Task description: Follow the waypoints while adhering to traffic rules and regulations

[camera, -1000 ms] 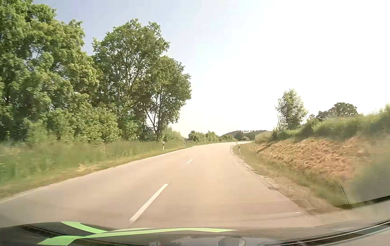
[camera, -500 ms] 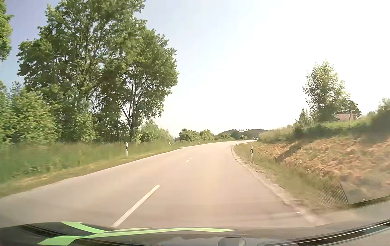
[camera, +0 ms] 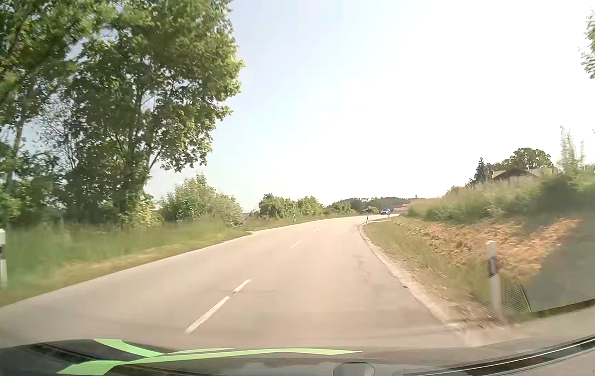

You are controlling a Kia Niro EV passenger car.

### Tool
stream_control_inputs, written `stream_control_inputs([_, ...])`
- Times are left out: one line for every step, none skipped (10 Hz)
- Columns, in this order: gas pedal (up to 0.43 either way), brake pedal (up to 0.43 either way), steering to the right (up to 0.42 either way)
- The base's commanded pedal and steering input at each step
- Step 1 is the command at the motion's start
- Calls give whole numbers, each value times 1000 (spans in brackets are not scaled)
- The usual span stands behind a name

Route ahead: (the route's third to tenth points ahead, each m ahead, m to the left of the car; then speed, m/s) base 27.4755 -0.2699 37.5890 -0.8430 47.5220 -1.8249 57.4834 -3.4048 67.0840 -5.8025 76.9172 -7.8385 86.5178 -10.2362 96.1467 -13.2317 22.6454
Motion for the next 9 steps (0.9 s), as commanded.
stream_control_inputs([0,0,12])
stream_control_inputs([0,0,12])
stream_control_inputs([0,0,12])
stream_control_inputs([39,0,15])
stream_control_inputs([59,0,18])
stream_control_inputs([67,0,19])
stream_control_inputs([79,0,18])
stream_control_inputs([87,0,18])
stream_control_inputs([98,0,18])
